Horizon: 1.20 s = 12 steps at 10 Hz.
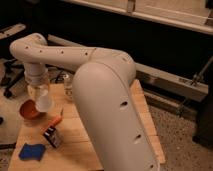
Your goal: Place the ceramic cup over the eraser
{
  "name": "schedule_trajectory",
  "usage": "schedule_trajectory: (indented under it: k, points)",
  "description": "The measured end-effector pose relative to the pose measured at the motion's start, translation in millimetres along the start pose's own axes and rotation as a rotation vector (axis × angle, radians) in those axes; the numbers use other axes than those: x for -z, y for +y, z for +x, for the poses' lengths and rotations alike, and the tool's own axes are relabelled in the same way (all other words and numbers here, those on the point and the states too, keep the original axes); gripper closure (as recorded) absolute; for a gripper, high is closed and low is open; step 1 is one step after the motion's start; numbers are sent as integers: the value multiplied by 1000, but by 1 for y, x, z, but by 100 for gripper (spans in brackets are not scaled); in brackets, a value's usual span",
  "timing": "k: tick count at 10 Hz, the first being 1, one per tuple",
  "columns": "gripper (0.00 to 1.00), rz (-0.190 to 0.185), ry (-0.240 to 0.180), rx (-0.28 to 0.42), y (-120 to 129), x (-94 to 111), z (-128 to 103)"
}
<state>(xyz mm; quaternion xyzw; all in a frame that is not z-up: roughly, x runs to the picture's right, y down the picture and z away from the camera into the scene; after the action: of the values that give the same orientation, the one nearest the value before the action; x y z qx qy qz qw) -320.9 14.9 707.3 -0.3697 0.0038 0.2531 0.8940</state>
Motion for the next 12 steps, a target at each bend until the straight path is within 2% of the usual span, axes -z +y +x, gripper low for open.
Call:
schedule_trajectory:
  k: [4, 6, 8, 10, 12]
  points:
    - [100, -11, -43, 34, 22, 15, 23]
    - [100, -17, -90, 97, 32, 21, 31]
    - [100, -10, -119, 153, 39, 30, 42]
    - [100, -4, -112, 185, 48, 37, 55]
    - [100, -6, -76, 192, 56, 39, 68]
